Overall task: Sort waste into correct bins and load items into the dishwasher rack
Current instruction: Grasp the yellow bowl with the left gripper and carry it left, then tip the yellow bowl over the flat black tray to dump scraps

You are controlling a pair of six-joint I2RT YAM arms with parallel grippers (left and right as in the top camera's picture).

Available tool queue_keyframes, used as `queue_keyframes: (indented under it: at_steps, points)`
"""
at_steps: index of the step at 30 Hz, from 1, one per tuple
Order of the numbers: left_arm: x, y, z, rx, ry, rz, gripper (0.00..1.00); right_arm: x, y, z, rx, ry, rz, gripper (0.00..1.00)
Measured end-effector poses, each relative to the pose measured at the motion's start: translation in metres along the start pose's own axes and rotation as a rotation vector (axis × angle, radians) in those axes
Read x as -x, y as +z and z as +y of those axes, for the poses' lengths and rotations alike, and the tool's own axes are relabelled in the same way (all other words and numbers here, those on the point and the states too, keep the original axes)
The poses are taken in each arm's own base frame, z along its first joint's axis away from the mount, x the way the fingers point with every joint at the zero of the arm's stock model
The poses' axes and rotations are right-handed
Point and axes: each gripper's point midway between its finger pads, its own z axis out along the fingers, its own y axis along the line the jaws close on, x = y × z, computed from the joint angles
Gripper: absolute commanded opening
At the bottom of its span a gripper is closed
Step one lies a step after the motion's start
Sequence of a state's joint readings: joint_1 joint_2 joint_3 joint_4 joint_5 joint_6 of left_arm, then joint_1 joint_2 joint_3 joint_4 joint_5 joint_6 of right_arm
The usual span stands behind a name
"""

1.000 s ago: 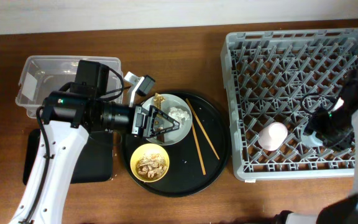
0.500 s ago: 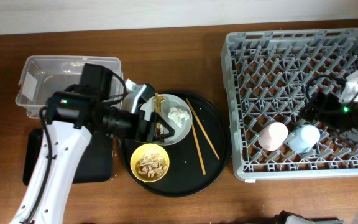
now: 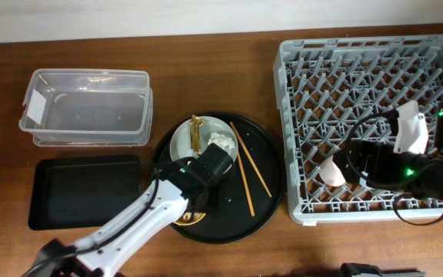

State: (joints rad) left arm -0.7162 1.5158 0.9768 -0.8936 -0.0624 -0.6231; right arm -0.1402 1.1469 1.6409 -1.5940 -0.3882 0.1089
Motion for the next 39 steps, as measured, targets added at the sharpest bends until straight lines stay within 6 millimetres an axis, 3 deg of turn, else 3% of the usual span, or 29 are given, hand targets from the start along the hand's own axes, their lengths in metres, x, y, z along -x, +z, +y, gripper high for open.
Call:
queue_keyframes:
  at_steps: [3, 8, 16, 20, 24, 26, 29, 34, 37, 39]
  points:
    - [-0.002, 0.020, -0.010, -0.044, -0.018, 0.018, 0.42, 0.001, 0.001, -0.001, -0.001, 0.002, 0.006, 0.94]
    - [-0.003, 0.030, -0.012, -0.043, -0.025, 0.038, 0.00, 0.001, 0.001, -0.001, -0.001, 0.002, 0.006, 0.94]
    - [-0.004, 0.028, -0.007, -0.001, -0.018, 0.045, 0.00, 0.001, 0.001, -0.001, -0.001, 0.002, 0.005, 0.94]
    - [-0.006, -0.006, 0.003, 0.030, -0.004, 0.109, 0.00, 0.001, 0.001, -0.001, -0.001, 0.002, 0.005, 0.94]
    - [0.035, -0.072, 0.014, -0.078, -0.030, -0.022, 0.00, 0.001, 0.001, 0.000, -0.001, 0.001, 0.006, 0.94]
    - [0.044, -0.092, 0.028, -0.151, -0.048, -0.054, 0.00, 0.001, 0.001, 0.000, -0.001, 0.001, 0.006, 0.94]
    - [0.048, -0.098, 0.054, -0.254, -0.087, -0.020, 0.00, 0.001, 0.001, 0.000, -0.001, 0.001, 0.005, 0.94]
    - [0.064, -0.111, 0.121, -0.493, -0.221, -0.092, 0.00, 0.000, 0.002, 0.000, 0.000, 0.000, 0.006, 0.94]
    - [0.059, -0.103, 0.155, -0.621, -0.311, -0.138, 0.00, 0.001, 0.002, 0.000, -0.001, 0.000, 0.006, 0.94]
    - [0.050, -0.086, 0.173, -0.743, -0.396, -0.144, 0.00, 0.000, 0.002, 0.000, -0.001, -0.001, 0.007, 0.94]
